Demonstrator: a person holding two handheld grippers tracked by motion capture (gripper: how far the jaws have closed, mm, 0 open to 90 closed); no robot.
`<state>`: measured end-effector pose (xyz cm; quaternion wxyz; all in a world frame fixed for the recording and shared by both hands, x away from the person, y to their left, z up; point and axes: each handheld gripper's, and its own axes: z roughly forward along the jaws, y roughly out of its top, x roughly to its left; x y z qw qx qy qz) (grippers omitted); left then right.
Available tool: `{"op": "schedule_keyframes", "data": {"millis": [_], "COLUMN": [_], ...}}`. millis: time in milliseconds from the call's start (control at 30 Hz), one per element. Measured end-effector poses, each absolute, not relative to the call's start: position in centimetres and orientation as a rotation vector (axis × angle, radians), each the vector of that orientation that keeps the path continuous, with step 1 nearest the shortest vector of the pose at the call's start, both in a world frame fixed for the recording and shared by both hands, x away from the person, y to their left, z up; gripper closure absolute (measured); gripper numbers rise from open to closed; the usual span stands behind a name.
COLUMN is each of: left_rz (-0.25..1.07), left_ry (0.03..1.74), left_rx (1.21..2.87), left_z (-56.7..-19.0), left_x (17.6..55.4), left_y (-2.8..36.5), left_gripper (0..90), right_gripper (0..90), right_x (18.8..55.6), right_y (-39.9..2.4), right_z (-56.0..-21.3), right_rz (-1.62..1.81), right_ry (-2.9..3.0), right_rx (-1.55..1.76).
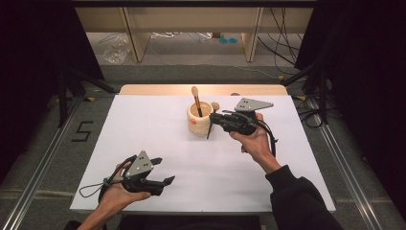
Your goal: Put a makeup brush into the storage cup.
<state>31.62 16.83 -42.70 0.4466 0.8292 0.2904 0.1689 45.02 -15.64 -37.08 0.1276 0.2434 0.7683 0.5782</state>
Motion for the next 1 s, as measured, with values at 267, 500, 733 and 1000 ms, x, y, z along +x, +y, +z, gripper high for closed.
{"op": "schedule_keyframes", "data": {"millis": [267,500,733,1000], "left_rz": [0.420,0.431,0.425,0.427], "left_ry": [0.716,0.718,0.720,0.711], "left_rx": [2.074,2.090,2.085,2.106], "left_z": [-43.0,-43.1,-43.3,-43.3], "left_x": [31.2,30.9,30.8,30.9], "left_y": [17.3,17.4,17.3,17.4], "left_gripper": [25.1,24.7,24.6,24.6], "right_gripper": [84.7,84.7,84.8,84.7], "right_x": [45.9,47.1,48.0,49.3], "right_y": [-15.8,-15.8,-16.1,-16.1], "right_z": [-35.8,-35.3,-34.8,-34.6], "right_rz": [1.693,1.694,1.694,1.694], "right_ry": [2.207,2.185,2.158,2.116], "right_rx": [0.740,0.755,0.775,0.799]}}
